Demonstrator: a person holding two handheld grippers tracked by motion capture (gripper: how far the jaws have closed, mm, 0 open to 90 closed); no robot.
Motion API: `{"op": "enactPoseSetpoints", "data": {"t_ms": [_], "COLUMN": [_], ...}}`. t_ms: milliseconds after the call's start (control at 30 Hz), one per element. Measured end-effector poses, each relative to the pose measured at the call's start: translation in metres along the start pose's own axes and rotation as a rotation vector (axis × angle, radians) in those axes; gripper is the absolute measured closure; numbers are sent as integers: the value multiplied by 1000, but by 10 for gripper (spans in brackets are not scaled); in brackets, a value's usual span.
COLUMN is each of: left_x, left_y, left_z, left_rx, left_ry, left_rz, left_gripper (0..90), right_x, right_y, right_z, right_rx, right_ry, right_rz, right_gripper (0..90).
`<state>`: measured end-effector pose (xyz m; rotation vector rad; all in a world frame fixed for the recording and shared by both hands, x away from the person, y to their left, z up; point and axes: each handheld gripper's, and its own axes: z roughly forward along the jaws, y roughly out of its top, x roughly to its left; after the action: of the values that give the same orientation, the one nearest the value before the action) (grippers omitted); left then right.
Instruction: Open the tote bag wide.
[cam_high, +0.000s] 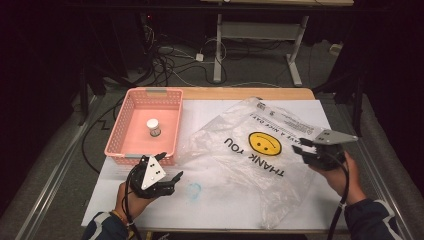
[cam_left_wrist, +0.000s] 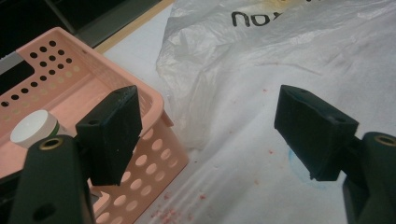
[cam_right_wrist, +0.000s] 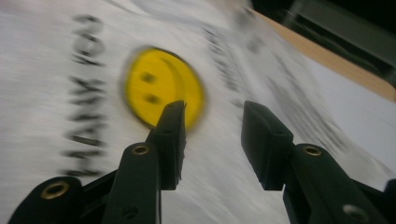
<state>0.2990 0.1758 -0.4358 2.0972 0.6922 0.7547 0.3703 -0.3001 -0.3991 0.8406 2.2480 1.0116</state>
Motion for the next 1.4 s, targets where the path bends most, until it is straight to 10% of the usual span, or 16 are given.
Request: {"op": "enactPoseSetpoints", "data": {"t_ms": [267,433,667,900,1400], "left_x": [-2,-4,-6,-4,6], "left_y": [-1,-1,-1,-2,3], "left_z": [0,1,3,4,2], "left_rx": [8,12,18,24,-3], "left_ry": [3,0,-6,-6,13], "left_rz": [3,2,9,7,-18], "left_gripper": [224,224,224,224,224], "right_x": [75,106,120,107,74], "right_y": [28,33,34,36,54], "right_z": [29,51,85,100,88], "right_rx": [-3,44,163,229,51], "right_ry": [261,325,269,260,39], "right_rz": [-170,-254,-332,-311,-206], "right_gripper": [528,447,417,811,900]}}
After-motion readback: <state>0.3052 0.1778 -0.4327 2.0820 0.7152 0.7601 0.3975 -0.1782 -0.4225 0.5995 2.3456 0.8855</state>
